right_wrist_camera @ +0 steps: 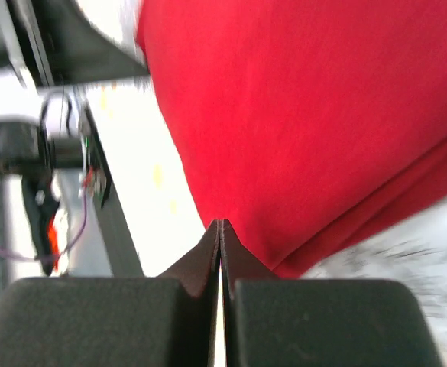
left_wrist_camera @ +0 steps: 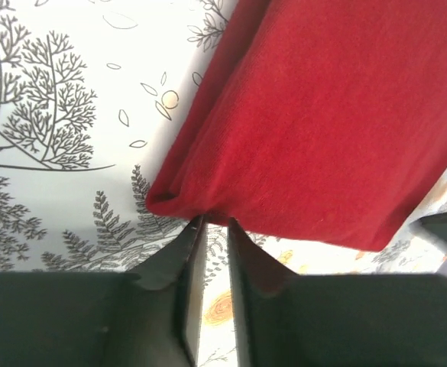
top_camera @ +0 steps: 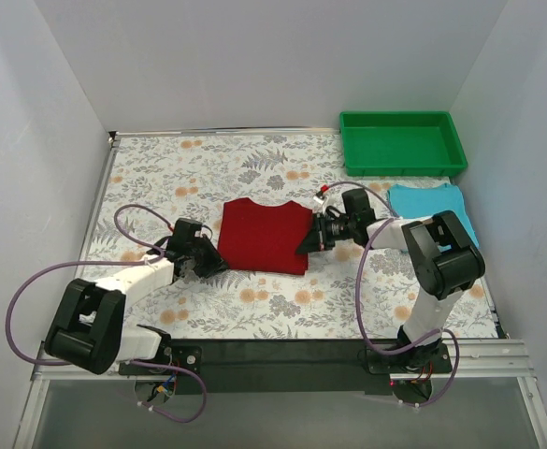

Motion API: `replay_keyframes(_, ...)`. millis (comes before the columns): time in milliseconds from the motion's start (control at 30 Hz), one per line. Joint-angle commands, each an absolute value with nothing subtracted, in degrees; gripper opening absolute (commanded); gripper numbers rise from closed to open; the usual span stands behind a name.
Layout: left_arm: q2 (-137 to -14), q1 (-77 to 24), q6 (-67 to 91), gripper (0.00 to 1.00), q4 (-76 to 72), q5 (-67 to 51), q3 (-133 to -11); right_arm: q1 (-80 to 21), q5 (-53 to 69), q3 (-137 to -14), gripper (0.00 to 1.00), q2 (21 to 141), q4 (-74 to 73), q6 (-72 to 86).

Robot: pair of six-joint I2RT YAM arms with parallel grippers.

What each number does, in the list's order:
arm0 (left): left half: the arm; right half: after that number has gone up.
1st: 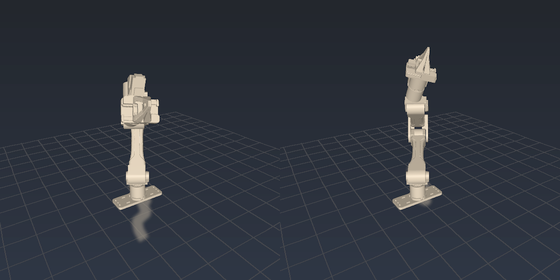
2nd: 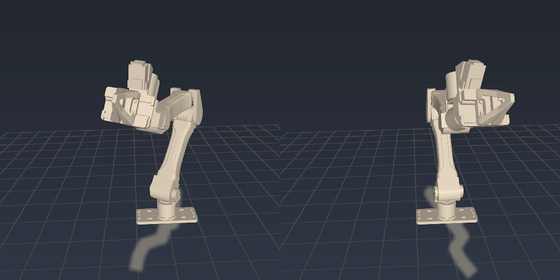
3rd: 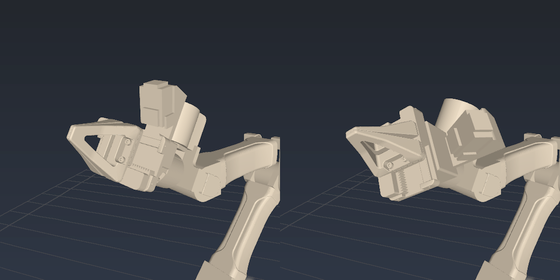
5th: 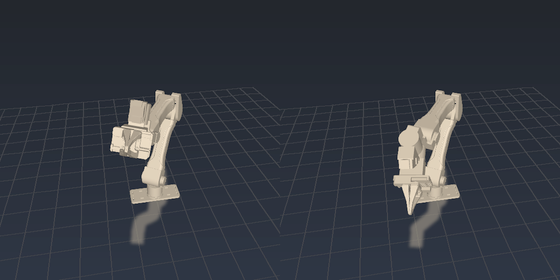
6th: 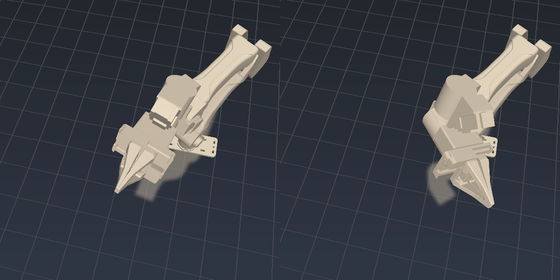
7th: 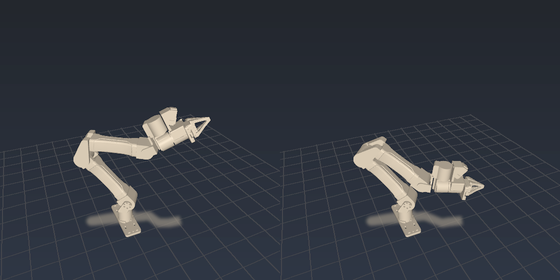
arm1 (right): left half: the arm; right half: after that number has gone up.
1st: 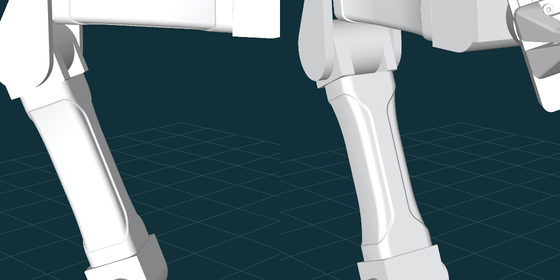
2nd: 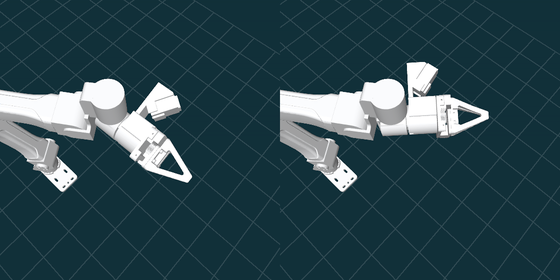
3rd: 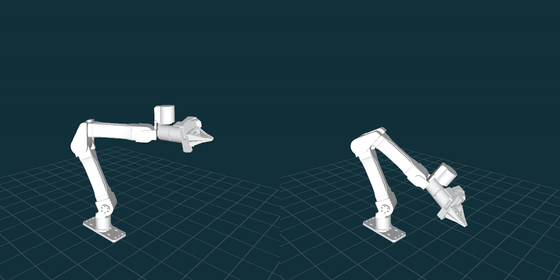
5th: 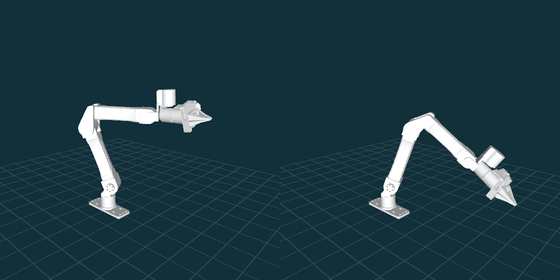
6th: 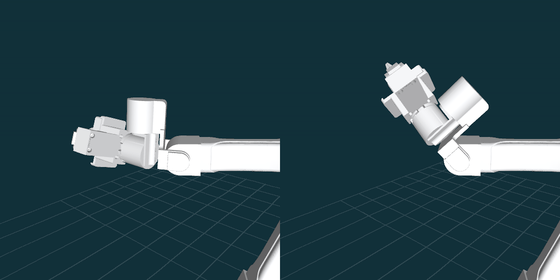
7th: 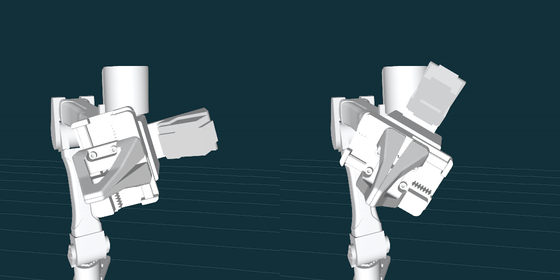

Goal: Fold and stack the t-shirts
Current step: Fold the tshirt, then neatly place the folded tshirt to the corner

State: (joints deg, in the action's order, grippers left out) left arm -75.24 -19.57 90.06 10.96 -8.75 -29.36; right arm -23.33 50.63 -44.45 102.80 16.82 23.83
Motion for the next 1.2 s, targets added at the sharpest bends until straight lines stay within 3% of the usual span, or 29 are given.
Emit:
replay_keyframes(0, -71.5, -19.2, 85.6, 0.26, 13.1, -6.9, -31.8, -19.8, 47.5, -50.4, 0.01, 100.8, 16.7, 23.8)
replay_keyframes(67, -69.5, -19.2, 84.2, 0.42, 13.4, -7.2, -32.7, -18.2, 46.9, -54.2, 0.01, 103.5, 16.7, 24.7)
replay_keyframes(100, -68.9, -19.3, 82.9, 0.6, 13.6, -7.4, -32.9, -17.8, 46.8, -55.5, 0.01, 104.8, 16.9, 25.0)
replay_keyframes(167, -66.7, -19.5, 81.7, 0.78, 14.5, -7.1, -34.0, -17.2, 45.7, -58.0, 0.01, 108.2, 16.9, 25.8)
replay_keyframes(200, -66.1, -19.6, 80.8, 0.92, 14.9, -6.5, -34.6, -17.1, 44.2, -59.8, 0.01, 109.2, 17.0, 26.1)
replay_keyframes(267, -64.4, -20.2, 78.0, 0.98, 16.3, -6.0, -35.9, -16.4, 42.0, -61.6, 0.01, 112.3, 17.0, 26.7)
replay_keyframes(533, -63.4, -26.2, 70.1, 0.98, 17.9, -3.1, -39.1, -14.3, 39.8, -64.7, 0.01, 119.8, 17.3, 27.8)
replay_keyframes(733, -69.7, -37.2, 66.7, 0.98, 17.5, 4.9, -45.6, -13.4, 36.4, -59.7, 0.01, 106.1, 12.8, 24.2)
replay_keyframes(833, -75.7, -44.6, 64.2, 0.96, 18.5, 9.3, -49.3, -12.9, 30.4, -58.2, 0.15, 100.0, 2.6, 19.1)
replay_keyframes(900, -79.1, -49.5, 62.5, 0.83, 19.1, 13.3, -53.6, -12.7, 23.1, -57.7, 0.3, 94.2, -3.7, 16.6)
replay_keyframes(933, -82.1, -50.9, 62.1, 0.81, 19.9, 15.4, -56.5, -12.6, 18.0, -57.5, 0.42, 90.7, -9.2, 15.0)
replay_keyframes(1000, -85.6, -54.7, 61.2, 0.77, 20.6, 17.8, -59.4, -12.1, 12.9, -56.3, 0.55, 86.9, -13.9, 14.1)
replay_keyframes(1167, -96.5, -61.0, 56.3, 0.76, 22.8, 22.9, -66.8, -9.1, 3.9, -53.2, 0.83, 75.2, -24.6, 13.8)
